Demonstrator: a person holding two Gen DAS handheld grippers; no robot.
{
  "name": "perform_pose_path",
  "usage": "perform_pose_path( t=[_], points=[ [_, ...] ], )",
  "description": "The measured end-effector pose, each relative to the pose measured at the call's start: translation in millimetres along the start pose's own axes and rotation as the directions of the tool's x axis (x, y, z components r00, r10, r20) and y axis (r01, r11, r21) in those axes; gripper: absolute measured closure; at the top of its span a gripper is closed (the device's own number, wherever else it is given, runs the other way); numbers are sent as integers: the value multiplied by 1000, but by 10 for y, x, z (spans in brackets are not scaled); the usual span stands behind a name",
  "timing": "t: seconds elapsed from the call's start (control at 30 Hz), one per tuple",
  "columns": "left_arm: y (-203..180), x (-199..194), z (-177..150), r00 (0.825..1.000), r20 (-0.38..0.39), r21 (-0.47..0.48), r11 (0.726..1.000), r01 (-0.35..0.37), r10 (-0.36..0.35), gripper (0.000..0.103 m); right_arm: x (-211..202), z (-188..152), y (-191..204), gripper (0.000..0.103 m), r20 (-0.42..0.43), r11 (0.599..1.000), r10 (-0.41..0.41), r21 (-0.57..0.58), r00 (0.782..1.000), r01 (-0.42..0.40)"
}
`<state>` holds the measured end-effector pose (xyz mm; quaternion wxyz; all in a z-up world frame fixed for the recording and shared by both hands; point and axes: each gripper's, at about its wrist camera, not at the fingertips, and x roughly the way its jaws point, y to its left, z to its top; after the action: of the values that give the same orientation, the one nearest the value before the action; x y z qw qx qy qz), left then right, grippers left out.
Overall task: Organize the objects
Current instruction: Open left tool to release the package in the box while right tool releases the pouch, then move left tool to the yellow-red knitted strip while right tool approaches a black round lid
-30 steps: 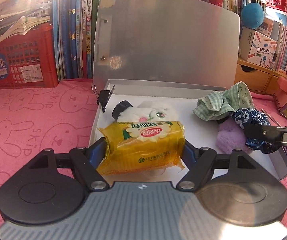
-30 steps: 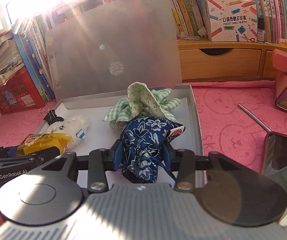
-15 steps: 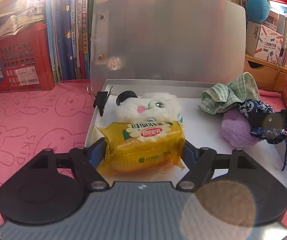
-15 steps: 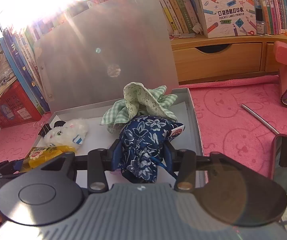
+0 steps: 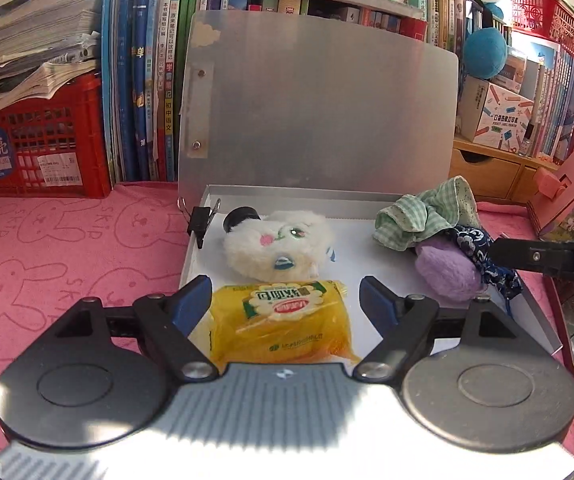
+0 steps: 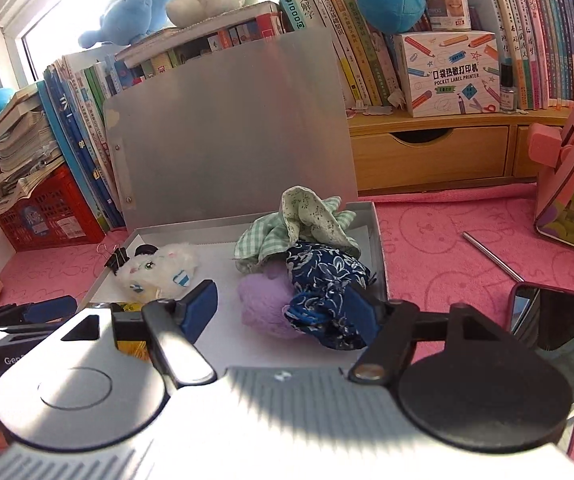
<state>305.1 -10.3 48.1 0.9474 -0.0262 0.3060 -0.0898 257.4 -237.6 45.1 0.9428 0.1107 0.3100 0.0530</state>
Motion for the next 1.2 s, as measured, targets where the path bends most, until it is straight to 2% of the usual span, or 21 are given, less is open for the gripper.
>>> perform_pose_path(
  t=[0.37, 0.6, 0.83, 1.2],
  points=[
    [5, -497, -108, 999, 37, 41, 999, 22, -24, 16, -562, -158, 201, 18, 65, 994, 38, -105, 997, -31],
    [96, -889, -339, 996, 49, 17, 998, 68, -68, 16, -852, -436, 330, 16, 72, 984, 81, -164, 994, -68],
    [171, -1272, -695, 994, 61, 11, 996, 91, -92, 16, -1034, -771, 422, 16, 50, 978, 135, -167, 990, -124],
    [228, -1706, -1235, 996, 82, 25, 999, 31, -33, 16, -1132, -1230, 619, 16, 23, 964, 149, -228, 989, -140]
  ],
)
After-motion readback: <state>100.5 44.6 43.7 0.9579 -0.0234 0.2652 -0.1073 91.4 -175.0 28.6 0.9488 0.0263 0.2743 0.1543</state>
